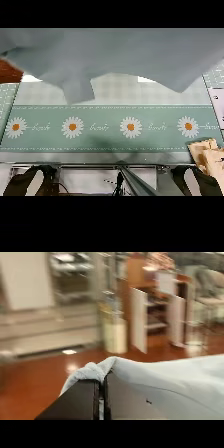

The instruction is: Fold the shirts.

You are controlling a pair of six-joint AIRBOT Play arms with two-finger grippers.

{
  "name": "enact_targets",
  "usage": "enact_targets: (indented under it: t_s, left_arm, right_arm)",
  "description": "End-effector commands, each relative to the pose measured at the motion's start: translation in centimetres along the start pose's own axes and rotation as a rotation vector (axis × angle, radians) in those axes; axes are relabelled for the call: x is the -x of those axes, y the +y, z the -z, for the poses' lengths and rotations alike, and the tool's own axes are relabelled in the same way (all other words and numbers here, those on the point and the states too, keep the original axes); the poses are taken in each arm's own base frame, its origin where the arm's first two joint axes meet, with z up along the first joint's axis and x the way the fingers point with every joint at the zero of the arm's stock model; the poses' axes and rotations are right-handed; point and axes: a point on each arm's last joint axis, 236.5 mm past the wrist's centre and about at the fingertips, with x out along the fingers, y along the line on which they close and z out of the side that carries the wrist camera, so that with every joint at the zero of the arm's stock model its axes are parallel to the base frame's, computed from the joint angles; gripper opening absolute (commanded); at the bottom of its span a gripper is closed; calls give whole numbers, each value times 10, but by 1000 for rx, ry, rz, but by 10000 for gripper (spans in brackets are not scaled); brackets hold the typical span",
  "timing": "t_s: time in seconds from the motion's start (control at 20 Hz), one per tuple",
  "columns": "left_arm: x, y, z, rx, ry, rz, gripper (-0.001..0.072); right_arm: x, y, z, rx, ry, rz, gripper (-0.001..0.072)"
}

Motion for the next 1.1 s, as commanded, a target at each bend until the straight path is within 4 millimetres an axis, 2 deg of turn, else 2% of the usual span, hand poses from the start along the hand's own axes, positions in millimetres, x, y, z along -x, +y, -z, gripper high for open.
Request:
enact_targets:
  t_s: [0.0,0.15,0.3,0.35,0.4,0.45,0.55,0.7,0.8,0.85,0.95,1.05]
  left_arm:
    - [68,24,-5,-59,30,-260,22]
    - [85,12,37,-21,199,-242,22]
    - [96,3,66,-7,321,-220,23]
    - [98,3,75,-2,363,-218,22]
    - [97,5,89,11,424,-215,22]
    - [94,9,107,32,496,-211,22]
    - [77,23,154,99,668,-198,22]
    - [37,47,224,215,857,-173,22]
    - [1,59,275,314,952,-134,23]
    - [-18,63,304,380,1000,-104,23]
    - [-58,69,359,494,1063,-56,23]
    - [-90,76,414,508,1143,-16,23]
  right_arm:
    - [69,-40,-9,78,58,307,29]
    - [93,-30,36,56,282,297,29]
    - [111,-15,77,36,471,249,28]
    - [115,-12,96,24,565,227,28]
    - [112,-9,107,7,615,192,28]
    - [104,-7,118,0,658,146,28]
    - [84,-17,156,-29,798,116,28]
    - [50,-33,243,-62,1093,68,28]
    - [29,-35,305,-89,1305,16,28]
    - [16,-34,329,-98,1379,-4,28]
    - [-23,-32,371,-91,1436,-38,28]
    - [-75,-28,408,-76,1385,-55,29]
